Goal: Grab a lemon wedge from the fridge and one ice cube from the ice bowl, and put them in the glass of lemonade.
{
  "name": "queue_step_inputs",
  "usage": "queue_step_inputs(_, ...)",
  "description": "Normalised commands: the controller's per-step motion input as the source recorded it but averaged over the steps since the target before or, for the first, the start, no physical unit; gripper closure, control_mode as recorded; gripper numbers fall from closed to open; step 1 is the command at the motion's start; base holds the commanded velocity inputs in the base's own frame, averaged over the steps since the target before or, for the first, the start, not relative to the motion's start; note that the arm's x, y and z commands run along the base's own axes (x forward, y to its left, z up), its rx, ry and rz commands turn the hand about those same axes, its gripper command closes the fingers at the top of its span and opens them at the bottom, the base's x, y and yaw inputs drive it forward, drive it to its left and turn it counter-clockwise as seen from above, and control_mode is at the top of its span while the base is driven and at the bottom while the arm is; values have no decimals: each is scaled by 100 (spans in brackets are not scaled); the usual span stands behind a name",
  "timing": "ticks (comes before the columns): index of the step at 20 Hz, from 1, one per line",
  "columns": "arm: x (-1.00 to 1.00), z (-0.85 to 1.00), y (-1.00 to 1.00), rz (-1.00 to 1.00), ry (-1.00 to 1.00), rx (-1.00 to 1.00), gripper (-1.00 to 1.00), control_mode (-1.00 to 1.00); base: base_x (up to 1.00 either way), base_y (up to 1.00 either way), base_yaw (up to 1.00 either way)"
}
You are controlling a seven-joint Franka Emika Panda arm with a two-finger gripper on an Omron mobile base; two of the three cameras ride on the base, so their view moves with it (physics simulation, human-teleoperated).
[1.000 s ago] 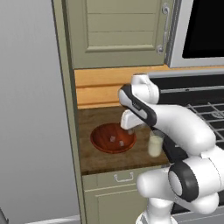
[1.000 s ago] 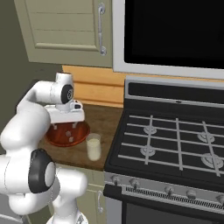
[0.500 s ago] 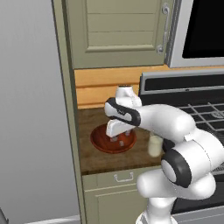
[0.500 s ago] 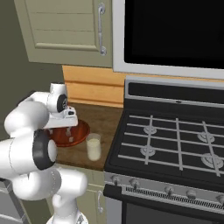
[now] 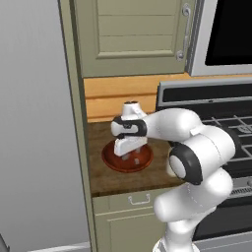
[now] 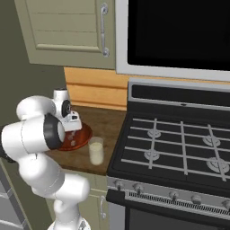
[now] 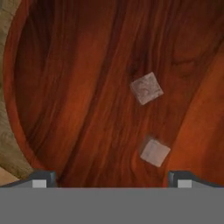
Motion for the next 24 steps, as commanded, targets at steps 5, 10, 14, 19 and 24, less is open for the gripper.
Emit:
queue_step_inputs(5, 26, -39, 4, 0, 0, -3, -100, -100, 0, 0, 0)
queue_step_inputs(10, 9, -24, 2, 0, 0, 0, -100, -100, 0, 0, 0)
queue_step_inputs(14, 26, -12, 0, 0, 0, 0, -100, -100, 0, 0, 0)
queue_step_inputs(19, 34, -11, 1, 0, 0, 0, -100, -100, 0, 0, 0)
queue_step_inputs(24, 8, -27, 6, 0, 0, 0, -100, -100, 0, 0, 0)
